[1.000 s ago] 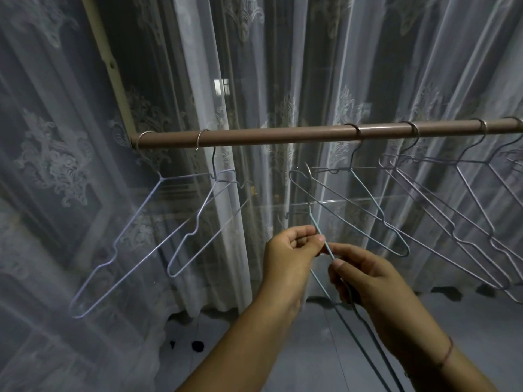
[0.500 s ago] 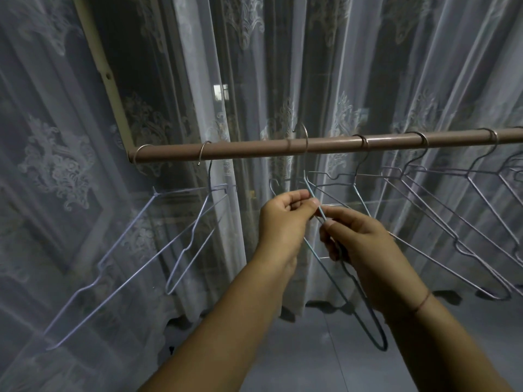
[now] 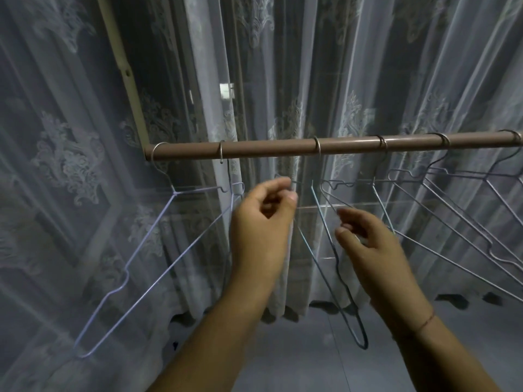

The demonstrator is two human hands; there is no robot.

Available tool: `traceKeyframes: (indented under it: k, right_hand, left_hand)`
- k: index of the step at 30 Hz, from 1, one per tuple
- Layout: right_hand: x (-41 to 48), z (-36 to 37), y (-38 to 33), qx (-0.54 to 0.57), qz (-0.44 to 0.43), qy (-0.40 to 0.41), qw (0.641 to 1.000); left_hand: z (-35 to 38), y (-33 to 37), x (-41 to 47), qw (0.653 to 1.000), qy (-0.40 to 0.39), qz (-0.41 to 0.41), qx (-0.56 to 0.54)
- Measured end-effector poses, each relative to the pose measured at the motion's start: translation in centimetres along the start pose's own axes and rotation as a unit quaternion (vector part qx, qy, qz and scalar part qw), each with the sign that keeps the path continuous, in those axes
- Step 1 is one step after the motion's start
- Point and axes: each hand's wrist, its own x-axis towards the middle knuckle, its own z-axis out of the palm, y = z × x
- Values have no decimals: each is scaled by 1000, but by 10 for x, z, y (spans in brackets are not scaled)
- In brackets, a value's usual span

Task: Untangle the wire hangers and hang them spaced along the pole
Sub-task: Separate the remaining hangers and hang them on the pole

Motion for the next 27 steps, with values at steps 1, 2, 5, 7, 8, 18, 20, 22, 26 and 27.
traceKeyframes:
  k: [1, 2, 5, 7, 8, 18, 20, 22, 26, 27]
  right_hand:
    - [-2, 2, -6, -5, -35, 17, 999]
    - [-5, 6, -12, 1, -68, 24, 997]
    - [-11, 33, -28, 16, -99, -37, 994]
    - [-9, 62, -27, -3, -67, -110, 992]
    - [-7, 76, -23, -7, -43, -141, 989]
    - [10, 127, -4, 89, 81, -180, 976]
    - [18, 125, -11, 123, 88, -175, 973]
    - [28, 124, -18, 139, 83, -164, 973]
    - [47, 124, -26, 142, 68, -147, 977]
    - [49, 124, -24, 141, 69, -144, 977]
  left_hand:
    - [-9, 7, 0, 999, 35, 35, -3]
    - [-19, 10, 2, 996, 71, 55, -6]
    - [-45, -2, 23, 988, 151, 19, -14]
    - [-55, -20, 38, 988, 136, -76, -19]
    - [-57, -29, 43, 985, 112, -131, -25]
    - [-55, -66, 69, 956, 46, -273, -100]
    - [-50, -64, 77, 955, 51, -272, -111]
    - [-44, -59, 89, 957, 46, -261, -120]
    - [-35, -53, 112, 964, 22, -248, -92]
    - [-34, -55, 115, 965, 21, -248, -89]
